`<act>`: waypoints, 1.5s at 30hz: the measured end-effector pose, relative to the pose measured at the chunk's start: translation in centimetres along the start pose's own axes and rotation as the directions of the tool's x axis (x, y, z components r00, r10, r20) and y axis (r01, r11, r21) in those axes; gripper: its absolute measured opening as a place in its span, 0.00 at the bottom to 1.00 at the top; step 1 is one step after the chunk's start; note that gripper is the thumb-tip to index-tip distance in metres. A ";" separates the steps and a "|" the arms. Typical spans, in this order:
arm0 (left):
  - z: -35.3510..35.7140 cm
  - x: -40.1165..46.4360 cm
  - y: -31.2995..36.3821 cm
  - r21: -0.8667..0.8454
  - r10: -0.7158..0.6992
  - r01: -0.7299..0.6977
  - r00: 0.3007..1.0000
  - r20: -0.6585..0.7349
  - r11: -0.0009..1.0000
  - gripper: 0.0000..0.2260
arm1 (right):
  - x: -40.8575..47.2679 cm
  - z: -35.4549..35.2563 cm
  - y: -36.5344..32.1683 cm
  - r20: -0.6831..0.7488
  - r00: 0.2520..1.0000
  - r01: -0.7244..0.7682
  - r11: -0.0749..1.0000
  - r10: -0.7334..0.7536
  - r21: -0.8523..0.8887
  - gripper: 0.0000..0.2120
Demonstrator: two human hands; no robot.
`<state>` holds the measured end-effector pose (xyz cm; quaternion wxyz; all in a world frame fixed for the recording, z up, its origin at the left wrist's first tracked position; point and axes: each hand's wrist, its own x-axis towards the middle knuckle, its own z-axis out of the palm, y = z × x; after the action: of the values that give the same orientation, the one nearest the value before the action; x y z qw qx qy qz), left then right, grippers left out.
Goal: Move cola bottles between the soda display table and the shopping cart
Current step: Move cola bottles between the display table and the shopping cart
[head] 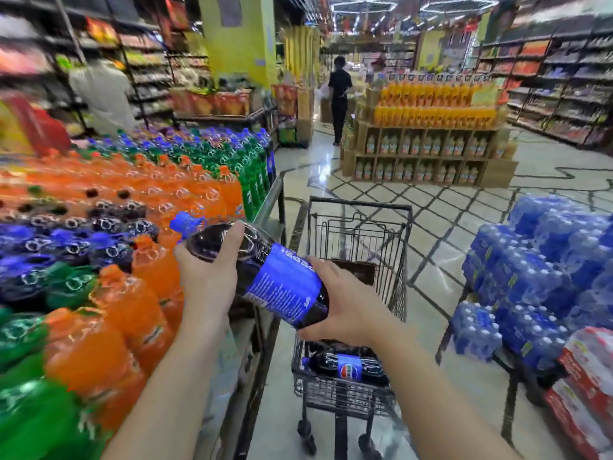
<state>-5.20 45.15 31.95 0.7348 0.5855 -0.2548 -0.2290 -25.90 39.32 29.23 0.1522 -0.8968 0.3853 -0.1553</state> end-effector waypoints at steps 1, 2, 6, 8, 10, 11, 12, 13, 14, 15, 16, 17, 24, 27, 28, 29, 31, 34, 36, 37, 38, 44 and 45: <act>-1.6 -0.3 0.6 0.006 0.016 -0.016 1.000 -0.019 1.000 0.33 | 0.0 0.3 -1.4 0.009 0.999 0.034 0.999 -0.034 0.004 0.61; -3.3 -0.5 0.9 0.009 0.024 -0.024 0.999 -0.044 1.000 0.32 | 0.0 0.7 -2.7 0.018 0.998 0.063 0.998 -0.063 0.004 0.61; -10.0 -1.8 2.7 0.035 0.056 -0.051 0.985 -0.166 0.998 0.27 | 0.0 2.6 -8.5 0.037 0.986 0.161 0.987 -0.161 0.013 0.60; -13.8 -2.8 3.8 0.061 0.069 -0.058 0.974 -0.214 0.996 0.25 | -0.2 3.8 -11.6 0.055 0.976 0.209 0.978 -0.210 0.023 0.61; -17.8 -3.9 5.0 0.079 0.098 -0.080 0.960 -0.262 0.994 0.27 | -0.5 5.1 -15.0 0.065 0.965 0.252 0.967 -0.254 0.031 0.61; -19.9 -4.5 5.6 0.095 0.110 -0.087 0.952 -0.285 0.992 0.29 | -0.8 5.7 -16.8 0.072 0.959 0.271 0.962 -0.273 0.036 0.62; -22.2 -4.9 6.1 0.116 0.121 -0.090 0.944 -0.307 0.989 0.30 | -1.1 6.4 -18.6 0.080 0.953 0.291 0.956 -0.293 0.043 0.62; -24.4 -5.6 6.7 0.130 0.127 -0.088 0.936 -0.328 0.988 0.30 | -1.5 7.1 -20.5 0.087 0.946 0.310 0.949 -0.314 0.054 0.62; -26.7 -6.0 7.0 0.146 0.134 -0.087 0.927 -0.349 0.985 0.29 | -1.9 7.9 -22.5 0.094 0.939 0.327 0.943 -0.332 0.065 0.62; -28.8 -6.7 7.6 0.166 0.144 -0.087 0.919 -0.367 0.982 0.28 | -2.2 8.7 -24.4 0.100 0.931 0.345 0.936 -0.351 0.072 0.62; -31.0 -7.3 8.0 0.181 0.149 -0.084 0.913 -0.380 0.980 0.28 | -2.7 9.4 -26.3 0.107 0.923 0.363 0.929 -0.370 0.076 0.62; -33.1 -8.1 8.6 0.179 0.152 -0.086 0.907 -0.392 0.980 0.28 | -3.1 10.2 -28.2 0.116 0.914 0.382 0.921 -0.389 0.081 0.62; -46.5 -11.7 10.3 0.185 0.149 -0.061 0.847 -0.510 0.981 0.33 | -4.9 15.5 -39.8 0.205 0.830 0.515 0.854 -0.519 0.077 0.61; -50.7 -12.3 10.9 0.177 0.145 -0.052 0.810 -0.569 0.983 0.44 | -5.0 17.1 -43.8 0.237 0.790 0.559 0.823 -0.565 0.101 0.60; -52.1 -12.4 10.9 0.169 0.137 -0.045 0.801 -0.583 0.985 0.45 | -5.0 17.7 -45.0 0.245 0.776 0.572 0.812 -0.581 0.112 0.60; -53.2 -12.4 11.0 0.159 0.130 -0.043 0.797 -0.590 0.986 0.45 | -4.7 18.3 -46.2 0.249 0.764 0.584 0.802 -0.595 0.125 0.59; -55.3 -12.1 11.0 0.130 0.105 -0.031 0.783 -0.613 0.991 0.38 | -3.8 19.7 -48.2 0.253 0.744 0.601 0.785 -0.618 0.150 0.60; -58.3 -10.9 10.5 0.095 0.086 -0.031 0.752 -0.653 0.995 0.34 | -1.7 22.1 -50.8 0.279 0.714 0.621 0.765 -0.643 0.174 0.61; -60.0 -9.4 10.3 0.083 0.086 -0.039 0.725 -0.684 0.996 0.34 | 0.1 23.8 -52.6 0.286 0.691 0.635 0.747 -0.663 0.197 0.60; -60.8 -8.4 10.2 0.078 0.084 -0.041 0.716 -0.693 0.996 0.33 | 1.1 24.6 -53.5 0.287 0.681 0.640 0.738 -0.674 0.212 0.60; -61.6 -7.4 10.2 0.080 0.084 -0.039 0.709 -0.701 0.996 0.31 | 2.2 25.4 -54.4 0.290 0.671 0.645 0.730 -0.682 0.225 0.59; -66.5 0.3 10.0 0.095 0.082 -0.016 0.652 -0.753 0.995 0.29 | 10.7 30.4 -60.2 0.324 0.618 0.668 0.696 -0.716 0.264 0.60; -67.2 1.7 10.0 0.094 0.085 -0.020 0.643 -0.761 0.995 0.29 | 12.3 31.1 -61.3 0.330 0.608 0.674 0.689 -0.723 0.267 0.60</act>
<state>39.66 96.18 29.54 0.7569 0.6475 0.0533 0.0704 33.90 75.26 27.07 0.2082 -0.9765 -0.0461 -0.0328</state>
